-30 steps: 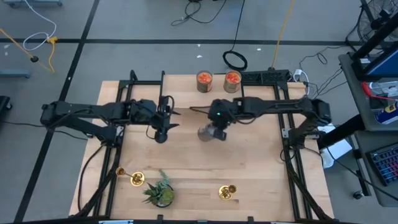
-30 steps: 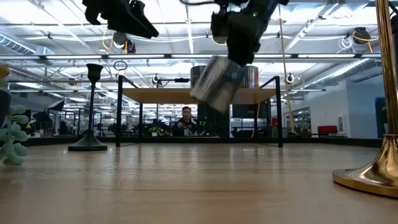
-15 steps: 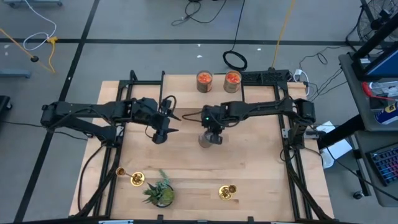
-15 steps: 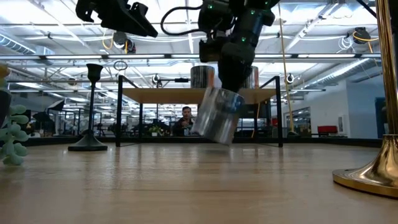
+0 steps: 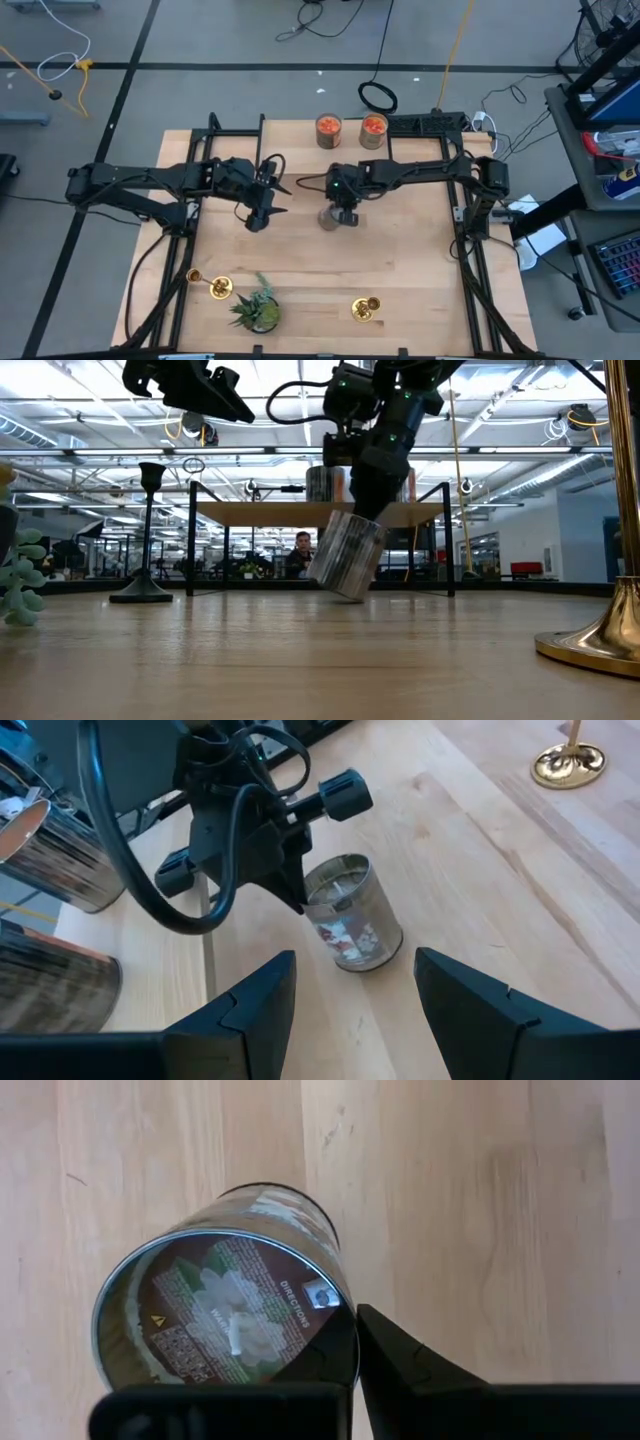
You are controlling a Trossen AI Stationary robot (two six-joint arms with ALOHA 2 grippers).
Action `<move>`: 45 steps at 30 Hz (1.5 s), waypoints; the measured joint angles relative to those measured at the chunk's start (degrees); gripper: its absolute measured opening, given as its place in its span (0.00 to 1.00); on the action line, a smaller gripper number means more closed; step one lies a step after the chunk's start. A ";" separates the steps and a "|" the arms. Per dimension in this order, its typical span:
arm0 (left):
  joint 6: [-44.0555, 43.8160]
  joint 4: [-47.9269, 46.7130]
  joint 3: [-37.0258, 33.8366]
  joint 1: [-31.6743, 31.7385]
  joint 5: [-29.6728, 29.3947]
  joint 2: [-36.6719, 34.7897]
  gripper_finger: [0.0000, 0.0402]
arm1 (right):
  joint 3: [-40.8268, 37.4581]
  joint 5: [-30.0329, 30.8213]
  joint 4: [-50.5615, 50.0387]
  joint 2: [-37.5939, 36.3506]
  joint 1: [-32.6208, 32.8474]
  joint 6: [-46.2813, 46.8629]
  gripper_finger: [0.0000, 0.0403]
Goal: Pick & Place candle stick holders
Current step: Put the brown scented candle on the shelf
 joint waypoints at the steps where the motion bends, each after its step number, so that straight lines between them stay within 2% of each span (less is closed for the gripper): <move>1: -0.10 0.00 0.00 0.00 0.00 -0.02 0.53 | -0.02 -0.01 0.43 0.02 -0.02 -0.84 0.01; 18: -7.96 1.15 0.00 -0.13 0.40 0.46 0.53 | -0.31 -0.74 2.26 -1.18 0.19 -5.49 0.24; 23: -9.49 6.32 -0.02 -1.36 0.57 5.52 0.53 | -0.26 -0.77 -1.05 -6.79 0.84 -3.92 0.25; 27: -6.75 9.80 -0.11 -2.41 0.74 11.61 0.53 | -1.65 -0.64 -6.06 -12.61 1.85 -1.19 0.23; 32: -5.22 18.56 0.13 -3.08 4.71 17.34 0.53 | -11.71 -0.70 -1.42 -21.84 3.99 3.57 0.21; 38: -5.76 27.44 0.00 -2.65 9.50 22.70 0.53 | -28.30 -0.61 12.50 -32.17 6.25 6.90 0.21; 41: -6.54 29.63 0.86 -2.06 12.43 26.21 0.53 | -35.87 -0.52 21.28 -34.22 6.44 8.24 0.21; 45: -7.32 28.74 4.62 -1.56 12.61 31.39 0.53 | -43.55 -0.35 35.46 -32.30 6.35 7.47 0.21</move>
